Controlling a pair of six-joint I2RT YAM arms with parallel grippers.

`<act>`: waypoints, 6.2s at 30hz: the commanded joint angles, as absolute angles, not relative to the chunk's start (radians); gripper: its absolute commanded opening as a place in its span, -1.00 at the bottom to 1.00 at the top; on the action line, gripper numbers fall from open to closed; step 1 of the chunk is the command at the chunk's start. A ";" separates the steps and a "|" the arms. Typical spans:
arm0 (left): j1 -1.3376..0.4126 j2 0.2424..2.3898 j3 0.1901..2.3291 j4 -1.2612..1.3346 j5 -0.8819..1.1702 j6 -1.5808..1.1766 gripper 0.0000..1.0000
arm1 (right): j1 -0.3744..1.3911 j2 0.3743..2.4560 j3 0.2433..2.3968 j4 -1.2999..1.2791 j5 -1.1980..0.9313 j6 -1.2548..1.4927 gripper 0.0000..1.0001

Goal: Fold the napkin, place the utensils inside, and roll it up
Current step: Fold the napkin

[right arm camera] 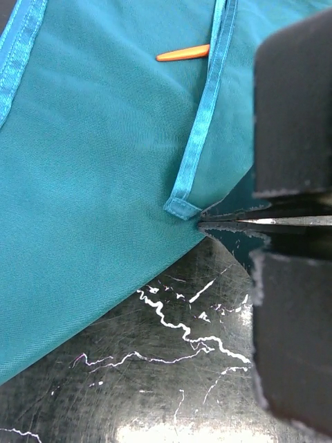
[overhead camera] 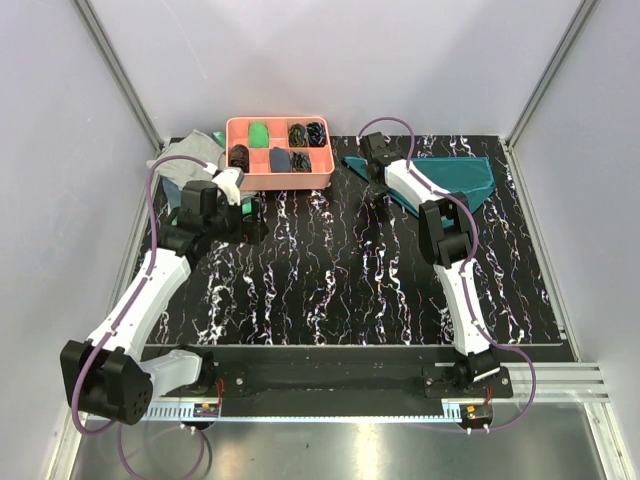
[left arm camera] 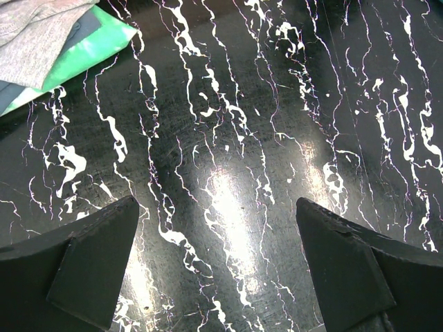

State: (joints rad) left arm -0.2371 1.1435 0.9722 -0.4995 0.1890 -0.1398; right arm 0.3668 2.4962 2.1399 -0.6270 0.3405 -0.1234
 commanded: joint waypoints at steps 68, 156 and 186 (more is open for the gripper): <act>-0.242 0.853 0.049 0.208 -0.058 -1.114 0.49 | 0.890 1.657 1.266 -0.449 -0.083 0.491 -0.17; -1.011 1.951 1.014 0.773 0.351 -0.634 -1.00 | 0.578 1.197 0.917 -0.446 0.095 0.644 -0.21; -1.065 1.890 0.964 0.810 0.330 -0.687 0.72 | 0.336 1.077 0.910 -0.525 0.006 0.594 0.09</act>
State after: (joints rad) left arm -1.0641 2.0296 1.0077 0.7334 0.3267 -0.7177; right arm 0.3588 1.1110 0.8757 -0.5426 0.0570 0.6163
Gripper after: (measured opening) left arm 0.818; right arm 0.543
